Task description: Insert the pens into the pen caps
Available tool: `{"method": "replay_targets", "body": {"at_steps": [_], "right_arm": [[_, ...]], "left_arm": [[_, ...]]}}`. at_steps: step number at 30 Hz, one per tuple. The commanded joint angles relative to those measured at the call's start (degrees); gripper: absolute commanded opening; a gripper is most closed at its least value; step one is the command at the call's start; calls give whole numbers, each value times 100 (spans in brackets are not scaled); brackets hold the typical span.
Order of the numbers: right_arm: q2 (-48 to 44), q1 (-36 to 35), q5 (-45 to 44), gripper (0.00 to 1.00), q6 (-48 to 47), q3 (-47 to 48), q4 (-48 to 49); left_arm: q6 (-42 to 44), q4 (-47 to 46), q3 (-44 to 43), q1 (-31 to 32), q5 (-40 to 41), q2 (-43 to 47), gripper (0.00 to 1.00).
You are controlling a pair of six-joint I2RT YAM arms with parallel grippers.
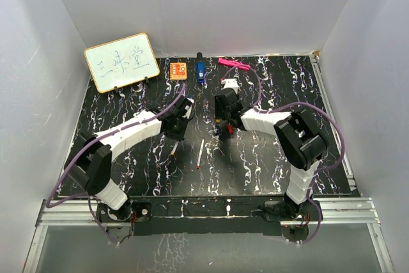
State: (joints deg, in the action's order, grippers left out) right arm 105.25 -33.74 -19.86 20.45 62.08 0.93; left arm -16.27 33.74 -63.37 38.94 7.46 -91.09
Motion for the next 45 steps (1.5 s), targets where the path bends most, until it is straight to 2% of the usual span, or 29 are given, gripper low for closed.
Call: {"method": "replay_targets", "body": {"at_steps": [1,8,20,32,40,45], "right_arm": [[83,-43,379,46,-173,279,-68],[283,-128,434,45,-305,404,-67],[465,-231,491,44,-319,515,-70],[675,-412,180,36,-384,550,-378],[898,-411,315,25,-253,732,-868],[1188,-406,327,7,-135,1018,-1392]], "left_arm": [[115,26,-136,-115,-267,358,0],[51,-364,14,-187,-605,517,0],[2,-526,97,-250,-711,542,0],[-43,-683,101,-366,-852,672,0],[-25,-667,115,-428,-883,751,0],[-30,-680,124,-446,-875,785,0]]}}
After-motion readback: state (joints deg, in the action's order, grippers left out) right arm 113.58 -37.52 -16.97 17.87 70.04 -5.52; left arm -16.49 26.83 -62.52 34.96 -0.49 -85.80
